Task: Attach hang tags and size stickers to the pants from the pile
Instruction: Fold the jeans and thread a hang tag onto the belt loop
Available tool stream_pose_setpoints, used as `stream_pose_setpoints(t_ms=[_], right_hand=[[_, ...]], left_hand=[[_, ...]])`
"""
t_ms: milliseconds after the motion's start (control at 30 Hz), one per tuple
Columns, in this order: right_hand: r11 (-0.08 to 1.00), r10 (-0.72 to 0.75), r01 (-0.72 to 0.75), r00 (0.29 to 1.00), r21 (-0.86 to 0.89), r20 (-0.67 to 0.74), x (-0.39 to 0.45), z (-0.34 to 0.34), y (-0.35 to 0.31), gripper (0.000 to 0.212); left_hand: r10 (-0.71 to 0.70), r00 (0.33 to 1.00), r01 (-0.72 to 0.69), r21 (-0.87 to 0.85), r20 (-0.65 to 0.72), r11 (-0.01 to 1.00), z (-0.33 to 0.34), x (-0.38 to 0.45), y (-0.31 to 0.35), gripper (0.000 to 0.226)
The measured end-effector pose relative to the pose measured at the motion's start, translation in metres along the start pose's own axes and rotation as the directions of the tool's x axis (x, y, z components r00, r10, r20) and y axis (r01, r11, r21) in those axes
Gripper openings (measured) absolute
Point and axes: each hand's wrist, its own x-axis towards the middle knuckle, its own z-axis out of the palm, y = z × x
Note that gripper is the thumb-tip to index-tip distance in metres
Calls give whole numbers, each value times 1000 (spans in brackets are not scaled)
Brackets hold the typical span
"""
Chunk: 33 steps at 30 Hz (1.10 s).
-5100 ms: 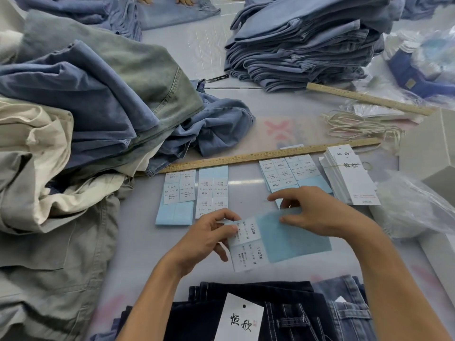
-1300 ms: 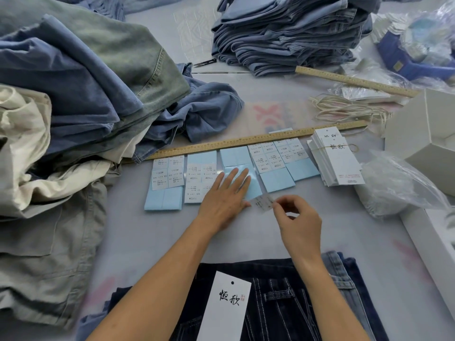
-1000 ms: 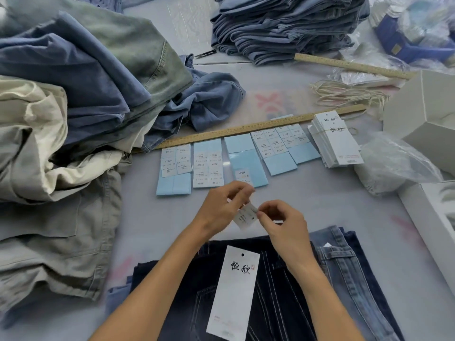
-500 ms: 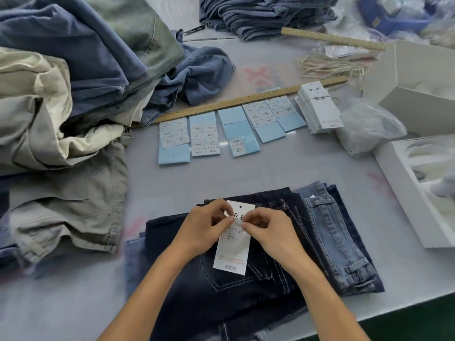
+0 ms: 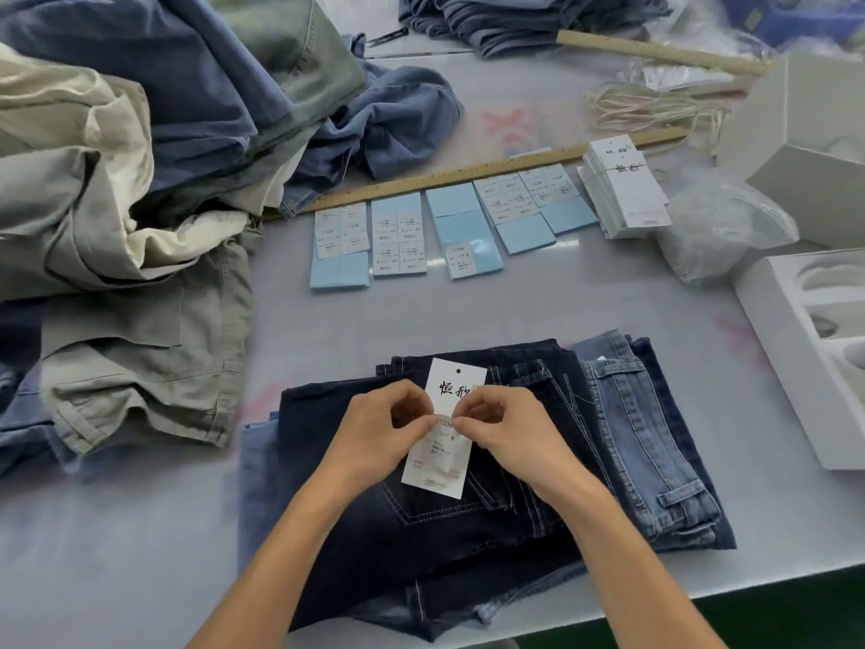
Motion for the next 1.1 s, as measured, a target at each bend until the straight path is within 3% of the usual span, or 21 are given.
stream_pose_setpoints(t_ms=[233, 400, 667, 833, 967, 1100], right_hand=[[992, -16, 6, 997, -124, -78, 7, 8, -1, 11], [994, -3, -12, 990, -110, -141, 6, 14, -1, 11], [992, 8, -38, 972, -122, -235, 3, 25, 0, 15], [989, -9, -35, 955, -143, -298, -1, 33, 5, 11], [973, -78, -10, 923, -229, -376, -5, 43, 6, 9], [954, -182, 37, 859, -298, -479, -8, 51, 8, 28]], left_hand=[[-28, 999, 27, 28, 37, 999, 0, 12, -6, 12], [-2, 997, -2, 59, 71, 998, -3, 18, -7, 11], [52, 997, -43, 137, -62, 990, 3, 15, -10, 10], [14, 1000, -10, 168, -23, 986, 4, 20, -10, 16], [-20, 999, 31, 313, -37, 949, 10, 22, -6, 18], [10, 999, -1, 289, -31, 957, 13, 19, -11, 21]])
